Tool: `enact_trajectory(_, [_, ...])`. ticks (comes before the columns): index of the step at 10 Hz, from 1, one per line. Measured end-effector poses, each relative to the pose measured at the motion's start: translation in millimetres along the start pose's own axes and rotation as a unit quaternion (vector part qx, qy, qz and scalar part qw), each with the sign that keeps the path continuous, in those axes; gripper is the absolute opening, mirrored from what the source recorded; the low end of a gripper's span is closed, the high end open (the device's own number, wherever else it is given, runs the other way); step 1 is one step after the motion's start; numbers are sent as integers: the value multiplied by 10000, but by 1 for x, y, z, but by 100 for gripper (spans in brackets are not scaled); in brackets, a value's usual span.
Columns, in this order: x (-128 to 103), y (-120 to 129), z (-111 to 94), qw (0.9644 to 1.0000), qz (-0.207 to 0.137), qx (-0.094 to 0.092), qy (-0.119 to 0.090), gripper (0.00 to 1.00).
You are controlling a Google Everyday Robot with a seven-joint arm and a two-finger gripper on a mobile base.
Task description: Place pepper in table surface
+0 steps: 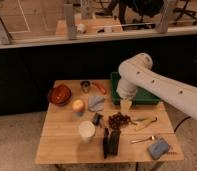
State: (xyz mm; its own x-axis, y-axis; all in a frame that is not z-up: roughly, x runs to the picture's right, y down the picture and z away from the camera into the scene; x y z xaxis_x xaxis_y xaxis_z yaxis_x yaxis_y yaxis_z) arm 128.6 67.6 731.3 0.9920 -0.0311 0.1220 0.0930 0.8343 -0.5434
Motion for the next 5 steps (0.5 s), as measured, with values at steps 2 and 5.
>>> enact_trajectory(2, [-2, 0, 0, 10000, -14, -3, -10, 80])
enact_trajectory(5, [-3, -5, 1, 10000, -3, 49, -64, 80])
